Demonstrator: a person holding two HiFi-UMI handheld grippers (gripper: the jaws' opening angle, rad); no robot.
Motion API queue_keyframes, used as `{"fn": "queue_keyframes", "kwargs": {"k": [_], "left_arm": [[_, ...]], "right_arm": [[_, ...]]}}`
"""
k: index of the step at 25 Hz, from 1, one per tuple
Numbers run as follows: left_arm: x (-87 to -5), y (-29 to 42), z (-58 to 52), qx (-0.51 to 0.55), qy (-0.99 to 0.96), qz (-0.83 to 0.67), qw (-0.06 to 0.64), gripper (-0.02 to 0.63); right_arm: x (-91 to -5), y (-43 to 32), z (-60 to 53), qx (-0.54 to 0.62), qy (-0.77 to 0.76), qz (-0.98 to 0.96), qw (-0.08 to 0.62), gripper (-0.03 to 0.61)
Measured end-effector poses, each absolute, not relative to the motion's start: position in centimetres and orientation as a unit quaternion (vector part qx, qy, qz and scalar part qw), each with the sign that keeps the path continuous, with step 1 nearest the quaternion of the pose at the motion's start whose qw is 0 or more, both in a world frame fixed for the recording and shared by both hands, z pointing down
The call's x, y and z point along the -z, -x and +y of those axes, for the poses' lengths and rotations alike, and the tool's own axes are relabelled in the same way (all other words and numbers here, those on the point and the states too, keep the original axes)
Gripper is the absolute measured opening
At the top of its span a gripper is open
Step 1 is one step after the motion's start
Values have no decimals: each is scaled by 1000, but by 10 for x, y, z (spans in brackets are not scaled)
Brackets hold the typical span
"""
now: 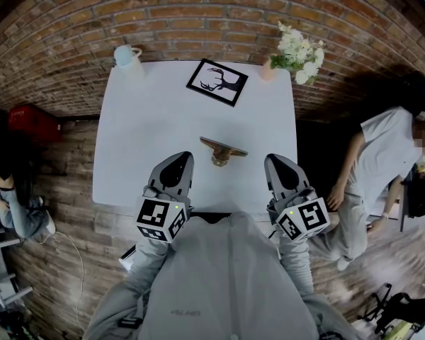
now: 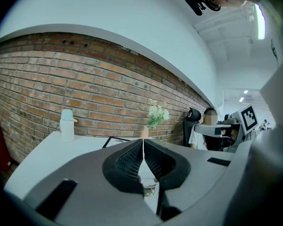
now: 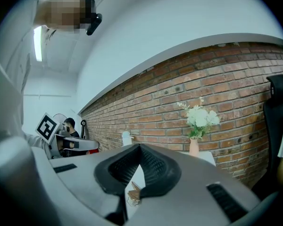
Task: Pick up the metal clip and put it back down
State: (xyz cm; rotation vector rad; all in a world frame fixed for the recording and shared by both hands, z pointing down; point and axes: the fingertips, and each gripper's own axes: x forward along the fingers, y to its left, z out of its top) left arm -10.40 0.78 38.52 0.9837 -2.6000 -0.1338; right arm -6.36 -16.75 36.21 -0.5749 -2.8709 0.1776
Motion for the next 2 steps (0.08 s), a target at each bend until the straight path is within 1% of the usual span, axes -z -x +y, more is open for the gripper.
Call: {"fn": "queue_keyframes", "kwargs": {"k": [2], "left_arm": [[-385,104,9,47,-347,-919,179,31]], "right_arm": [[-362,63,-166,-60,196,-973,103,23]]}}
